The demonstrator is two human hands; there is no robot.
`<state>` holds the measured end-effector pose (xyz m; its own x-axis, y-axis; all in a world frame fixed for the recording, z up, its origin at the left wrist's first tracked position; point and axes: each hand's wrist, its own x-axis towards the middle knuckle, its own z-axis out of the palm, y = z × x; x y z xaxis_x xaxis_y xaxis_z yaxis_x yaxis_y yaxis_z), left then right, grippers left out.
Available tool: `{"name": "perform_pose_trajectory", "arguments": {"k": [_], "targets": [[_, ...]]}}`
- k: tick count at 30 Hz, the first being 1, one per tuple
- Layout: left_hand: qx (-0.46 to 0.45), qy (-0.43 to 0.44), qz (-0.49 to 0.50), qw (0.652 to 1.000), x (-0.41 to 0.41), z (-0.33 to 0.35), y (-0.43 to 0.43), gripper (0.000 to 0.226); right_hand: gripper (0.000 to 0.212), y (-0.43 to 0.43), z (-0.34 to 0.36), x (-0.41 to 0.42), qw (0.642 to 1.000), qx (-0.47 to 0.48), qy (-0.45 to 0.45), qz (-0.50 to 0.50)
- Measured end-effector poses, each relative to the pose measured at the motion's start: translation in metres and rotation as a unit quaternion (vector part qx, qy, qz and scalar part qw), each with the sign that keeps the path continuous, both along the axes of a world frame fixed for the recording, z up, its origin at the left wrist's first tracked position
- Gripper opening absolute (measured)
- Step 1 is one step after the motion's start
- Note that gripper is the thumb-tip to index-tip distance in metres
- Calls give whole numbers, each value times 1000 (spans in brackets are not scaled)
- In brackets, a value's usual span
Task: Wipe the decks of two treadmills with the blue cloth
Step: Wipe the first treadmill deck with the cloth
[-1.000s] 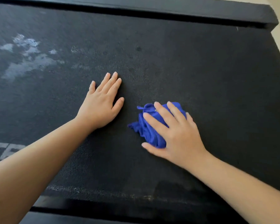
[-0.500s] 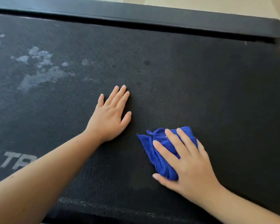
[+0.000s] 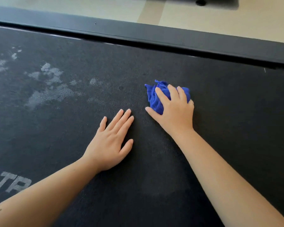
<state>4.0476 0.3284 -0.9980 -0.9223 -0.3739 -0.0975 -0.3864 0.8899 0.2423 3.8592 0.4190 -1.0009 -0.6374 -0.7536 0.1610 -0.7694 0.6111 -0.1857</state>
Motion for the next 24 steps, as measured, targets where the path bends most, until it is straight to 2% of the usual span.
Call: {"name": "perform_pose_trajectory", "arguments": {"k": [6, 10, 14, 17, 20, 24], "targets": [[0, 13, 3, 1000, -1, 1, 1, 67, 64, 69, -5, 51, 990, -56, 36, 128], [-6, 23, -2, 1000, -1, -2, 2, 65, 64, 23, -8, 11, 993, -73, 33, 86], [-14, 22, -7, 1000, 0, -4, 0, 64, 69, -46, 2, -61, 1000, 14, -26, 6], [-8, 23, -6, 1000, 1, -3, -1, 64, 71, -73, 7, -87, 997, 41, -47, -39], [-12, 21, -7, 1000, 1, -3, 0, 64, 69, -50, 4, -64, 999, 15, -37, -16], [-23, 17, -9, 1000, 0, -4, -1, 64, 66, 19, -5, -11, 996, -56, 39, 61]]}}
